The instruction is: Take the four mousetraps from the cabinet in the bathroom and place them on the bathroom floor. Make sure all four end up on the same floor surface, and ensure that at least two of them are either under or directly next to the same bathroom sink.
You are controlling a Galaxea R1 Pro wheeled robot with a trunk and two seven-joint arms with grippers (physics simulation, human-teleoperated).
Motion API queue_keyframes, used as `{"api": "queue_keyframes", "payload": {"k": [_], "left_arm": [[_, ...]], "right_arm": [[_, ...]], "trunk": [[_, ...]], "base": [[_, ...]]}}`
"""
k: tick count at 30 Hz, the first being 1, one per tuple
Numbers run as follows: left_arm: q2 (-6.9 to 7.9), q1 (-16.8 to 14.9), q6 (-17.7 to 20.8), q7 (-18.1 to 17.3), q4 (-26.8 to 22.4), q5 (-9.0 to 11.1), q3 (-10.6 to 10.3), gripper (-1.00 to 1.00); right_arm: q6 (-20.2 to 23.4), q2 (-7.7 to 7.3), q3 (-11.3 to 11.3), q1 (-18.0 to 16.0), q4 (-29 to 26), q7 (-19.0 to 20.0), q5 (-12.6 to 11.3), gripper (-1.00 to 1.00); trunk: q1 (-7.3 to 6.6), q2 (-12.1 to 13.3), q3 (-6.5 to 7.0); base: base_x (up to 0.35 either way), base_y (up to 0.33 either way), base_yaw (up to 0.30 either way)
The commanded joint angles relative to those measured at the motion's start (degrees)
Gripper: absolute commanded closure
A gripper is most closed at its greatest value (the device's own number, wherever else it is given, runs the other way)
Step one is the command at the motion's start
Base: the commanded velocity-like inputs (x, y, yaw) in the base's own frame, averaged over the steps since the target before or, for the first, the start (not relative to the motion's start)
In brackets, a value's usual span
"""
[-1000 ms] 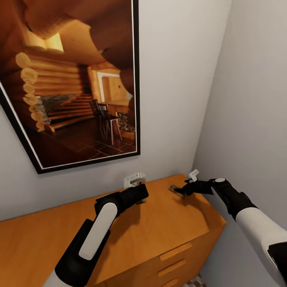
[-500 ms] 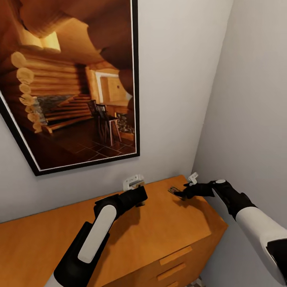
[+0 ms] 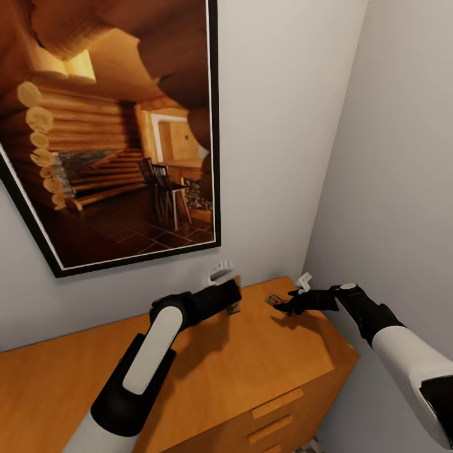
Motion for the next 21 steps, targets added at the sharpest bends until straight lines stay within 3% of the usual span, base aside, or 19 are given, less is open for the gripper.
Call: {"api": "queue_keyframes", "payload": {"k": [1,5,14,21], "left_arm": [[0.04,-0.12,0.04,-0.09,0.00,0.40,0.07,1.00],[0.19,-0.25,-0.03,-0.06,0.00,1.57,0.34,1.00],[0.32,-0.14,-0.14,-0.03,0.00,2.09,0.55,1.00],[0.74,-0.10,-0.28,-0.01,0.00,2.08,2.38,1.00]], "right_arm": [[0.00,0.00,0.01,-0.02,0.00,0.01,-0.01,-1.00],[-0.05,0.01,0.04,-0.01,0.00,0.03,-0.04,-1.00],[-0.19,-0.05,0.10,0.00,0.01,0.04,0.01,-1.00],[-1.49,-0.07,0.14,0.00,0.28,0.04,0.02,-1.00]], "trunk": [[0.00,0.00,0.00],[0.00,0.00,0.00],[0.88,-1.60,-0.72],[0.88,-1.60,-0.72]], "base": [[0.000,0.000,0.000],[0.000,0.000,0.000],[0.000,0.000,0.000],[0.124,-0.071,0.000]]}}
